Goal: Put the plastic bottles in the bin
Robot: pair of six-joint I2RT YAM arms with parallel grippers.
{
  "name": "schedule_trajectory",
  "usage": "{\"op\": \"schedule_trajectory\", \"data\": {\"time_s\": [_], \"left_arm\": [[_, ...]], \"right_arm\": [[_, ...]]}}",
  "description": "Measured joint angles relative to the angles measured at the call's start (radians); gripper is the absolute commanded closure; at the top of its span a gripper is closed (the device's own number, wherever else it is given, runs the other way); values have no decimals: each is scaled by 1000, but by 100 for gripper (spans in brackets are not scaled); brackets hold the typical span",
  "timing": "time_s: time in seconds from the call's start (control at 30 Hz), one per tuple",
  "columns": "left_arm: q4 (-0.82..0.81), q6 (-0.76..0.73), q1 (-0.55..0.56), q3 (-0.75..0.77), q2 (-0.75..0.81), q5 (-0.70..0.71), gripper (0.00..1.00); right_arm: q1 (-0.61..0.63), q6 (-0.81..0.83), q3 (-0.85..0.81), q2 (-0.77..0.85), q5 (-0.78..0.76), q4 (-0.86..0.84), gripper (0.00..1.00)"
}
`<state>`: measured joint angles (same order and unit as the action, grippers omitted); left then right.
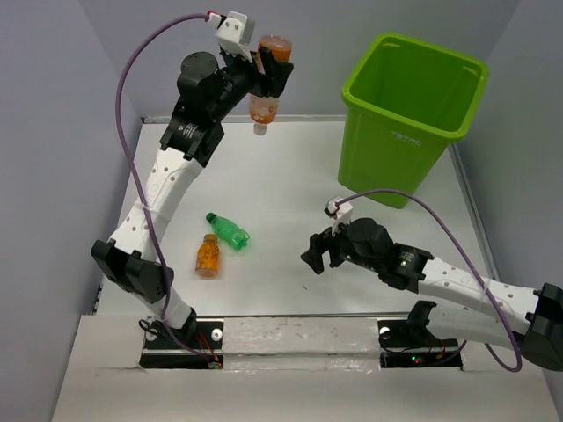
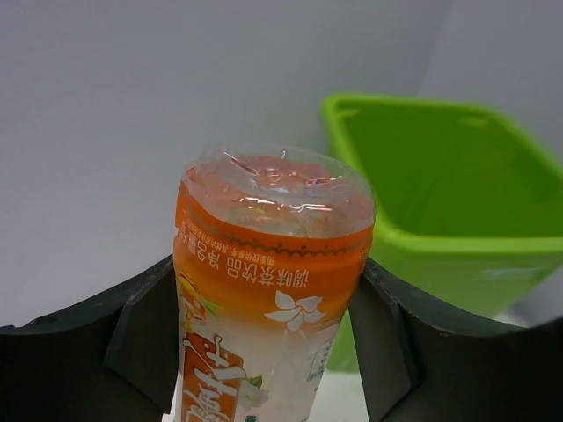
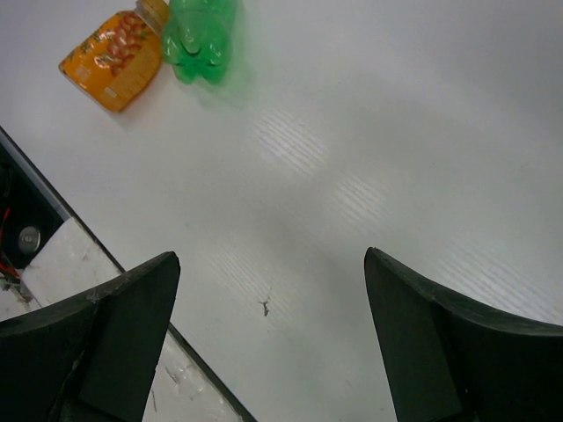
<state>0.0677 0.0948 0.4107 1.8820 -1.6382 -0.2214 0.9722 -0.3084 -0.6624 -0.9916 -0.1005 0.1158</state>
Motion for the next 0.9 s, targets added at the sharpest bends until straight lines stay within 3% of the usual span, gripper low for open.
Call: {"op": "schedule_trajectory", "data": {"time_s": [0.13,0.27,0.47,0.7,0.83,0.9], "left_arm": [[-142,65,133,78,32,-49,58],[-222,121,243,212,-47,-72,55],[-332,219,288,510,-297,-57,55],[-610,418,299,626,-552,-1,52],[-715,455,316,678,-676,70,45],[-738,456,327,678,-707,96,32]], "right_arm": [[6,-29,35,10,-3,3,9],[12,-44,53,10,-10,4,9],[31,-55,56,-6,-12,1,9],[46,-62,56,-66,-12,-19,9],[56,-70,59,-77,-12,-24,9],[59,-72,62,-77,-12,-34,9]]}}
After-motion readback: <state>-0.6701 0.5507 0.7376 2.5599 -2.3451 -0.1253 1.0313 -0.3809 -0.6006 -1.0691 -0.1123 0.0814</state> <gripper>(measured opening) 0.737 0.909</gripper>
